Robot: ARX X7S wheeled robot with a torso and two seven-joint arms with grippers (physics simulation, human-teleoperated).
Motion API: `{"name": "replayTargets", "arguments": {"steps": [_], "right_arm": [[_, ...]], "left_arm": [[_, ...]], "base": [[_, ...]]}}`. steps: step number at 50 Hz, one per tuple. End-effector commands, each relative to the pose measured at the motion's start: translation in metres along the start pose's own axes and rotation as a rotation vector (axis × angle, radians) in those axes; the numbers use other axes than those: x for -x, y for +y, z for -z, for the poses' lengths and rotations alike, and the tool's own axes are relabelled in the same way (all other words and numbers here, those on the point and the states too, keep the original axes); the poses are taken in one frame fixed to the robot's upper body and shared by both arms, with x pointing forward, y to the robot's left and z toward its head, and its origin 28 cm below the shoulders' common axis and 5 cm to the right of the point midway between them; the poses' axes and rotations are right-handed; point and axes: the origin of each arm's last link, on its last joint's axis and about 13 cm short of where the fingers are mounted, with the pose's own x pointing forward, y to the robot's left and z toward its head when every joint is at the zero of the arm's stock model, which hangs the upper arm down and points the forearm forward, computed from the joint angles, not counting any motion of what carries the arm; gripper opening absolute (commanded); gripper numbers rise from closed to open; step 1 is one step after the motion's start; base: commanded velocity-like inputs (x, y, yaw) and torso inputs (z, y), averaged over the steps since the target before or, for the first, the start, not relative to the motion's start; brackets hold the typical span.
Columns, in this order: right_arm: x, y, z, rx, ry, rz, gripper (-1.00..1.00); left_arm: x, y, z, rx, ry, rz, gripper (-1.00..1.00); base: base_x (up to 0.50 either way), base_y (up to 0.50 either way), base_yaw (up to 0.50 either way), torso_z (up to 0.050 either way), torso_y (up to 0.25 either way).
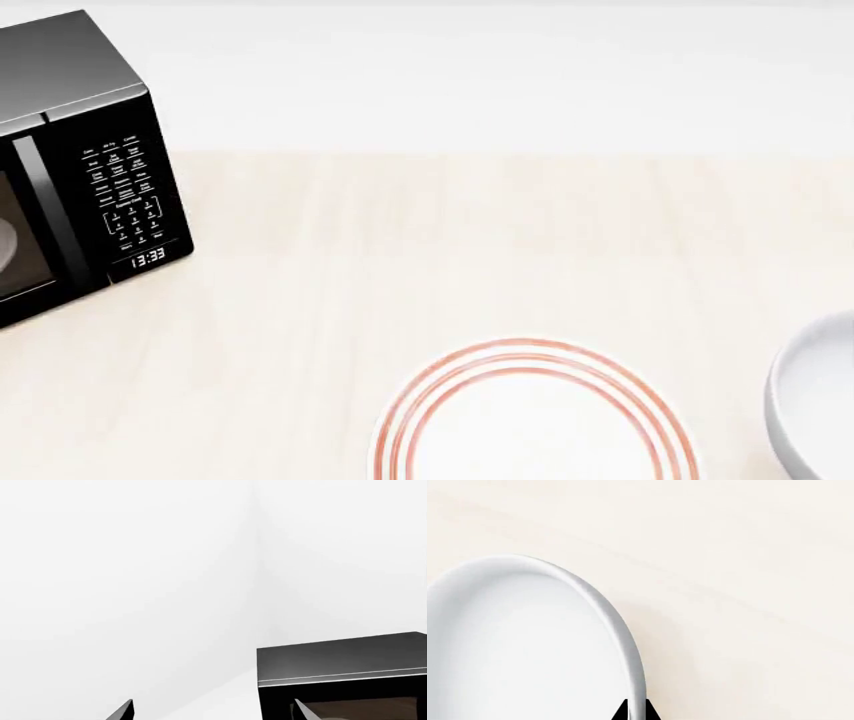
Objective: Put the white bowl to the right of the plate.
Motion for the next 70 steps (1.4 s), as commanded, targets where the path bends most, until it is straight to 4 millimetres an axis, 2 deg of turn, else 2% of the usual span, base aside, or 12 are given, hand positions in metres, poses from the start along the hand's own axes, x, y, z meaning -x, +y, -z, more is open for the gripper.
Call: {"name": "replayTargets", "arguments": {"steps": [1, 9, 10, 23, 30, 39, 43, 46, 54, 57, 63, 70], "right_arm": [[-0.001, 0.004, -0.004, -0.001, -0.020, -0.033, -1.00], [0.001, 0.005, -0.003, -0.001, -0.033, -0.057, -1.00], [0.001, 0.005, -0.003, 0.004, -0.045, -0.053, 1.00], [0.006, 0.007, -0.005, 0.003, -0.047, -0.070, 1.00], [0.022, 0.011, -0.010, 0.014, -0.132, -0.092, 1.00], [0.095, 0.017, -0.019, 0.033, -0.407, -0.172, 1.00], [0.130, 0.016, -0.015, 0.038, -0.678, -0.136, 1.00], [0.155, 0.017, -0.001, 0.086, -0.811, -0.206, 1.00], [0.179, 0.022, 0.034, 0.205, -1.054, -0.330, 1.00], [0.181, 0.023, 0.047, 0.251, -1.090, -0.371, 1.00], [0.180, 0.026, 0.090, 0.372, -1.150, -0.504, 1.00], [0.173, 0.015, 0.138, 0.477, -1.167, -0.632, 1.00]], "left_arm": [[0.000, 0.000, 0.000, 0.000, 0.000, 0.000, 1.00], [0.000, 0.000, 0.000, 0.001, 0.000, 0.000, 1.00], [0.000, 0.000, 0.000, -0.001, 0.000, -0.002, 1.00], [0.001, 0.001, -0.001, 0.001, -0.002, 0.000, 1.00], [0.001, 0.000, 0.000, 0.000, -0.001, 0.001, 1.00], [0.001, 0.000, 0.000, 0.002, -0.002, 0.002, 1.00], [0.001, 0.000, -0.001, 0.002, -0.004, 0.004, 1.00], [0.002, 0.000, -0.001, 0.005, -0.005, 0.012, 1.00], [0.006, -0.008, -0.003, 0.014, -0.030, 0.068, 1.00], [0.008, -0.012, -0.004, 0.016, -0.038, 0.095, 1.00], [0.019, -0.024, -0.009, 0.055, -0.077, 0.202, 1.00], [0.036, -0.039, -0.014, 0.111, -0.129, 0.351, 1.00]], "base": [[0.00, 0.00, 0.00, 0.000, 0.000], [0.00, 0.00, 0.00, 0.000, 0.001], [0.00, 0.00, 0.00, 0.000, 0.000], [0.00, 0.00, 0.00, 0.000, 0.000], [0.00, 0.00, 0.00, 0.000, 0.000], [0.00, 0.00, 0.00, 0.000, 0.000], [0.00, 0.00, 0.00, 0.000, 0.000], [0.00, 0.00, 0.00, 0.000, 0.000], [0.00, 0.00, 0.00, 0.000, 0.000], [0.00, 0.00, 0.00, 0.000, 0.000], [0.00, 0.00, 0.00, 0.000, 0.000], [0.00, 0.00, 0.00, 0.000, 0.000]]}}
